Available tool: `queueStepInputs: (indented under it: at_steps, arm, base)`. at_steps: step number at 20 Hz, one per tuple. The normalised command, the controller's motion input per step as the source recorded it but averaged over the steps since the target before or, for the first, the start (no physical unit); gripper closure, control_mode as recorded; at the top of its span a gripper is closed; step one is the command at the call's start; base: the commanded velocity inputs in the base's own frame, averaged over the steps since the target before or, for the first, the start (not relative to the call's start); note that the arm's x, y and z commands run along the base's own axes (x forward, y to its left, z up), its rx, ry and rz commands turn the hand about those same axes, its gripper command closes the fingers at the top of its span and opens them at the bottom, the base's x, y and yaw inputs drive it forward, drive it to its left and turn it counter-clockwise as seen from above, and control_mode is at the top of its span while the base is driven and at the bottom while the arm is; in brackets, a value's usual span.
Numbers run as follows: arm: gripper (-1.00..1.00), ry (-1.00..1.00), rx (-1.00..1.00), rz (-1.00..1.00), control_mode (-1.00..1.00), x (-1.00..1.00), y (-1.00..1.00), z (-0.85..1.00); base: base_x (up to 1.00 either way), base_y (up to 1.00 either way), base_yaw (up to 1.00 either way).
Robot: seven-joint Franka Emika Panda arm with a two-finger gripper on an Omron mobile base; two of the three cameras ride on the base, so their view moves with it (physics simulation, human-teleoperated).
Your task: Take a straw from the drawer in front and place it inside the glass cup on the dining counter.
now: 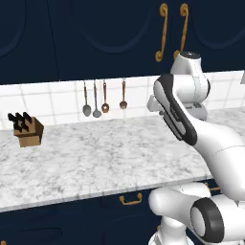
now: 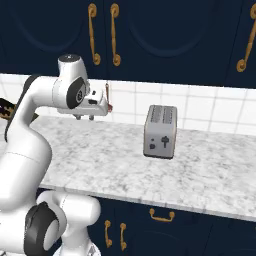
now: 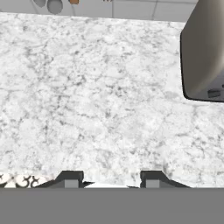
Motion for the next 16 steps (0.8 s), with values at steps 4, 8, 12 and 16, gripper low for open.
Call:
queueStepInputs:
  at_steps: [4,8,12,16]
  arm:
    - [-1.0,0.0,0.0,0.0,1.0,0.0,0.0,0.0]
    - [-1.0,0.0,0.0,0.0,1.0,0.0,0.0,0.0]
    - [-1.0,0.0,0.0,0.0,1.0,0.0,0.0,0.0]
    - [-1.0,0.0,0.0,0.0,1.0,0.0,0.0,0.0]
  base:
    - [-0.25,0.15,0.01]
    - [-0.69,0.5,-0.01]
    - [-0.59,0.61,-0.32]
    - [-0.39,0.64,-0.56]
